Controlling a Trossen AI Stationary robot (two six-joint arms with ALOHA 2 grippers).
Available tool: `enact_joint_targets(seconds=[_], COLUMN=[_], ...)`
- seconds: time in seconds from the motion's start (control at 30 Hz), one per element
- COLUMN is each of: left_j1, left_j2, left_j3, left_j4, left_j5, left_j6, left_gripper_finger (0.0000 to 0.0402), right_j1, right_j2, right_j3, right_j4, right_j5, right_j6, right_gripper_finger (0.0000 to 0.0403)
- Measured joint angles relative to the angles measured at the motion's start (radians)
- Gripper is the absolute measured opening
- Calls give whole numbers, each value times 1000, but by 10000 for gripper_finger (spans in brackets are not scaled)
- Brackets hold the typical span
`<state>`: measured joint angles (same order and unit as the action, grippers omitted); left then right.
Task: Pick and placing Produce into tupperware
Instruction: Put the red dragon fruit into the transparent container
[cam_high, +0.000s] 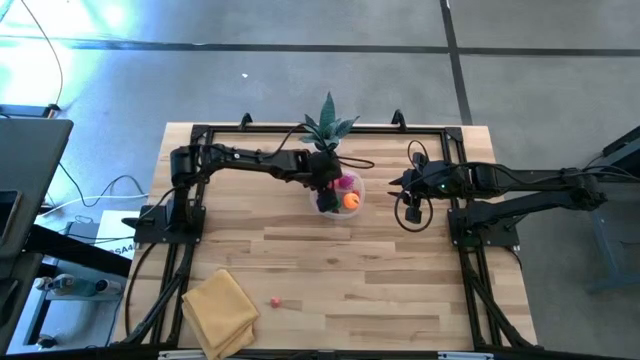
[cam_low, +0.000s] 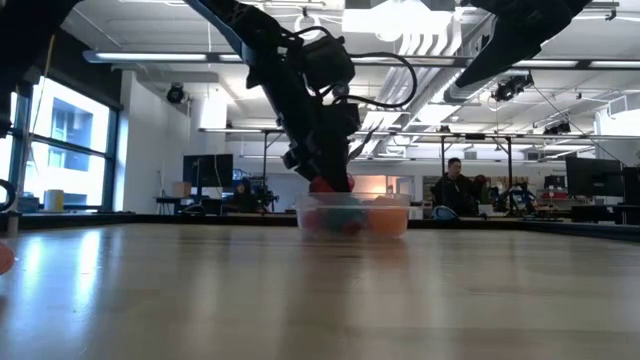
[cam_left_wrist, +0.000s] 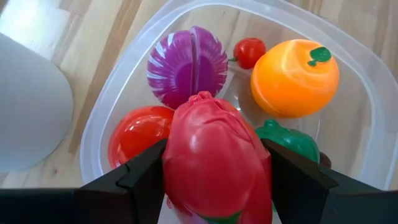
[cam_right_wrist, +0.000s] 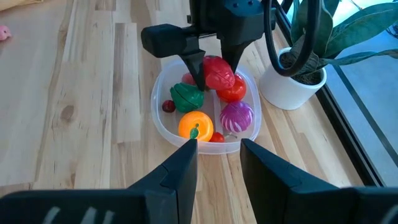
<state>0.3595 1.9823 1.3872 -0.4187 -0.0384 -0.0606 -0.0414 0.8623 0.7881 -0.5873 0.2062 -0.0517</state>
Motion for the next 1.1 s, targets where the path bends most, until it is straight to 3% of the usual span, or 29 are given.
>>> enact_joint_targets(seconds=[0.6,1.1], left_j1=[-29,-26], left_j2=[0,0], left_j3=[48,48], left_j4=[-30,-81], left_j5=[-8,-73], left_j6=[8,8], left_gripper_finger=[230,230], right_j1=[0,0], right_j2=[0,0], right_j3=[0,0], right_j4=[0,0], right_j5=[0,0], right_j6=[0,0], right_gripper_finger=[113,113])
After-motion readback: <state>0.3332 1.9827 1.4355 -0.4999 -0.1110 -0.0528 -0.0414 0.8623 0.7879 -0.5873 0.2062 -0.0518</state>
